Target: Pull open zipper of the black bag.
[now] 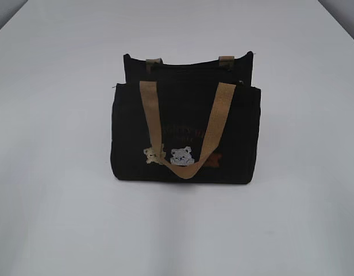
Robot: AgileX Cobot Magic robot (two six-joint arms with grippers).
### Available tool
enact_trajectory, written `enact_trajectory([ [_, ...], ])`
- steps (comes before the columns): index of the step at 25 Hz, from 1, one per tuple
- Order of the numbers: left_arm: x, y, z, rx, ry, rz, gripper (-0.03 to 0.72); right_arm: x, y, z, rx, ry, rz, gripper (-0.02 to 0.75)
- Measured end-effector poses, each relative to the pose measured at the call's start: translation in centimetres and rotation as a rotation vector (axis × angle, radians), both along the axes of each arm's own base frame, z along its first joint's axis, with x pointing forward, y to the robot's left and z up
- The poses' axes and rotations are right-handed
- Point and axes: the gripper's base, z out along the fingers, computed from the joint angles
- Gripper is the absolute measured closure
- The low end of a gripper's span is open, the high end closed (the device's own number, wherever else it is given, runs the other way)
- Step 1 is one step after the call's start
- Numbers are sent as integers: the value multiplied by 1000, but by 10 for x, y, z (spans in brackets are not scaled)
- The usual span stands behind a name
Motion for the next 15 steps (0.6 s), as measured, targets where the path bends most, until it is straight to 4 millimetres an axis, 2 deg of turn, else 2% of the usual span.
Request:
enact_trajectory([
  [4, -44, 19, 2, 27, -72, 7, 433, -27, -8, -10, 29, -126, -1, 429],
  [7, -66, 29, -1, 45, -128, 18, 433, -41, -12, -12, 56, -217, -2, 429],
  [12, -81, 37, -23, 44, -197, 33, 433, -58, -16, -10, 91, -342, -2, 429],
  [15, -89, 40, -25, 22, -254, 36, 433, -65, -18, -10, 105, -393, -2, 429],
])
